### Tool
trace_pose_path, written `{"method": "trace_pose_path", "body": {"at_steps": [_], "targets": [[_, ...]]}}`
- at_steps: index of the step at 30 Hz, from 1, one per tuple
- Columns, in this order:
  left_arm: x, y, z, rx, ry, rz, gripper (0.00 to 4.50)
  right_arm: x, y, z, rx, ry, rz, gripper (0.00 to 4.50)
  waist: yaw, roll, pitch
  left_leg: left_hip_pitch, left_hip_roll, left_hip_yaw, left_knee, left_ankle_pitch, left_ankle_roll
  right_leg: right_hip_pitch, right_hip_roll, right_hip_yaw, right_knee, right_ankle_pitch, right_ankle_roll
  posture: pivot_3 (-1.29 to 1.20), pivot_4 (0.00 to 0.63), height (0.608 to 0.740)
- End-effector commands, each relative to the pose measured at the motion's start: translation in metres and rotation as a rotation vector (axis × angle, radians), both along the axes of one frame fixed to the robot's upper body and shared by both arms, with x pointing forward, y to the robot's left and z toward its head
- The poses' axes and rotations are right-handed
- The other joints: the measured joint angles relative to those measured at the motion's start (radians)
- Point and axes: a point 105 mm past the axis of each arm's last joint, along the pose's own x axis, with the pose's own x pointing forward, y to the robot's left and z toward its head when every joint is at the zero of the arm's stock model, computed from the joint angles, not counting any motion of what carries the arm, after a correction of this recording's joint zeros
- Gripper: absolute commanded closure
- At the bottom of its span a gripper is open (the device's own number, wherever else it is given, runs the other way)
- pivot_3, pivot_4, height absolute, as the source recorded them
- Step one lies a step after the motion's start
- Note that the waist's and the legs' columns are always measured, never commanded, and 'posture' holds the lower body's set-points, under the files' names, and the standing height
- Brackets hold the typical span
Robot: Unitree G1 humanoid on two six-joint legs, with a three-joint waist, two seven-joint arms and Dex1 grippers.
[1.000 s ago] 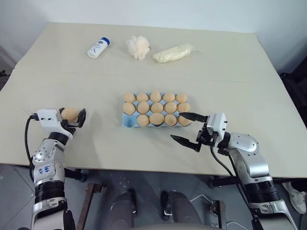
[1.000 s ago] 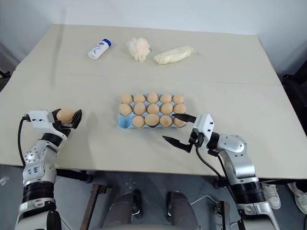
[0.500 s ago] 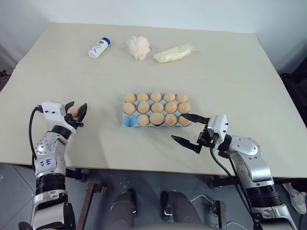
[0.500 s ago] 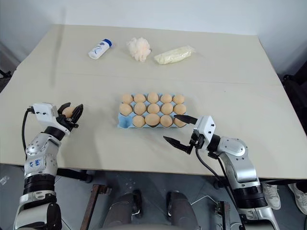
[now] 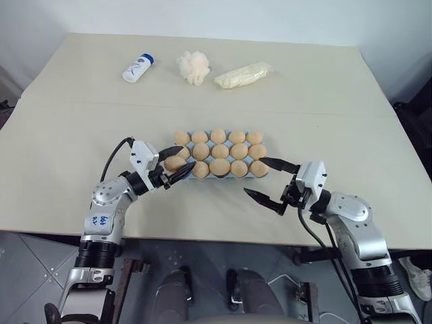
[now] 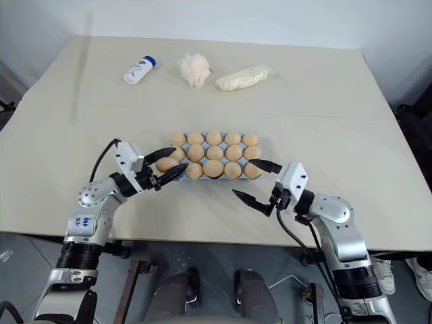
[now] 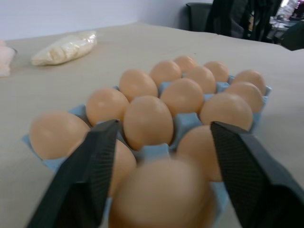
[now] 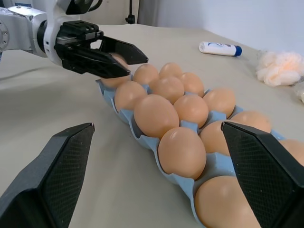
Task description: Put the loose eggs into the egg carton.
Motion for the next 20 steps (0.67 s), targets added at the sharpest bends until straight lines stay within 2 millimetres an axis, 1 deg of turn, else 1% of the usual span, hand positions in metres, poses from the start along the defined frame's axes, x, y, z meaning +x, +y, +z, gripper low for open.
{"method": "trace_pose_path", "body": {"at_steps": [1, 2, 5, 9, 12, 15, 18, 20], "targets": [[-0.003, 0.000, 0.006, 0.041, -0.024, -0.050, 0.04, -0.002, -0.002, 0.012, 0.012, -0.050, -0.011, 0.00, 0.000, 0.000, 0.000, 0.000, 0.000, 0.000, 0.000, 0.000, 0.000, 0.000, 0.000, 0.000, 0.000, 0.000, 0.000, 0.00, 0.150, 0.740], [-0.003, 0.005, 0.009, 0.053, -0.037, -0.038, 0.04, -0.002, -0.002, 0.012, 0.011, -0.051, -0.012, 0.00, 0.000, 0.000, 0.000, 0.000, 0.000, 0.000, 0.000, 0.000, -0.001, 0.000, 0.000, 0.000, 0.000, 0.000, 0.000, 0.00, 0.150, 0.740], [-0.003, 0.030, 0.014, 0.097, -0.061, 0.019, 0.04, -0.003, -0.006, 0.013, 0.005, -0.050, -0.020, 0.00, -0.003, 0.000, 0.000, 0.000, 0.000, 0.000, 0.000, 0.000, -0.001, 0.000, 0.000, 0.000, 0.000, 0.000, 0.000, 0.00, 0.150, 0.740], [-0.012, 0.068, 0.016, 0.196, -0.070, 0.060, 0.04, -0.006, -0.014, 0.010, -0.017, -0.035, -0.029, 0.00, -0.005, 0.000, 0.000, 0.000, 0.001, 0.000, -0.001, 0.000, -0.001, 0.000, 0.000, 0.000, 0.000, -0.001, -0.002, 0.00, 0.150, 0.740], [-0.022, 0.093, 0.012, 0.256, -0.025, 0.089, 0.04, -0.008, -0.022, 0.006, -0.033, -0.021, -0.038, 0.00, -0.004, 0.000, 0.000, 0.000, 0.001, 0.000, -0.002, -0.001, -0.001, -0.001, -0.001, 0.000, -0.001, -0.001, -0.002, 0.00, 0.150, 0.740], [-0.029, 0.106, 0.012, 0.234, 0.003, 0.124, 0.04, -0.008, -0.028, 0.003, -0.041, -0.010, -0.048, 0.00, -0.004, 0.000, 0.000, 0.000, 0.001, 0.000, -0.003, -0.001, -0.002, -0.001, -0.001, 0.000, -0.001, -0.002, -0.003, 0.00, 0.150, 0.740], [-0.031, 0.108, 0.011, 0.221, 0.010, 0.154, 0.04, -0.008, -0.030, 0.000, -0.049, -0.001, -0.043, 0.00, -0.002, 0.000, 0.000, 0.000, 0.001, -0.001, -0.002, -0.001, -0.002, -0.001, -0.002, 0.000, -0.001, -0.002, -0.003, 0.00, 0.150, 0.740], [-0.033, 0.107, 0.006, 0.227, 0.013, 0.160, 0.04, -0.007, -0.032, -0.003, -0.062, 0.008, -0.034, 0.00, -0.001, 0.000, 0.000, 0.000, 0.001, -0.001, -0.002, -0.001, -0.002, -0.001, -0.002, 0.000, -0.001, -0.002, -0.004, 0.00, 0.150, 0.740]]}}
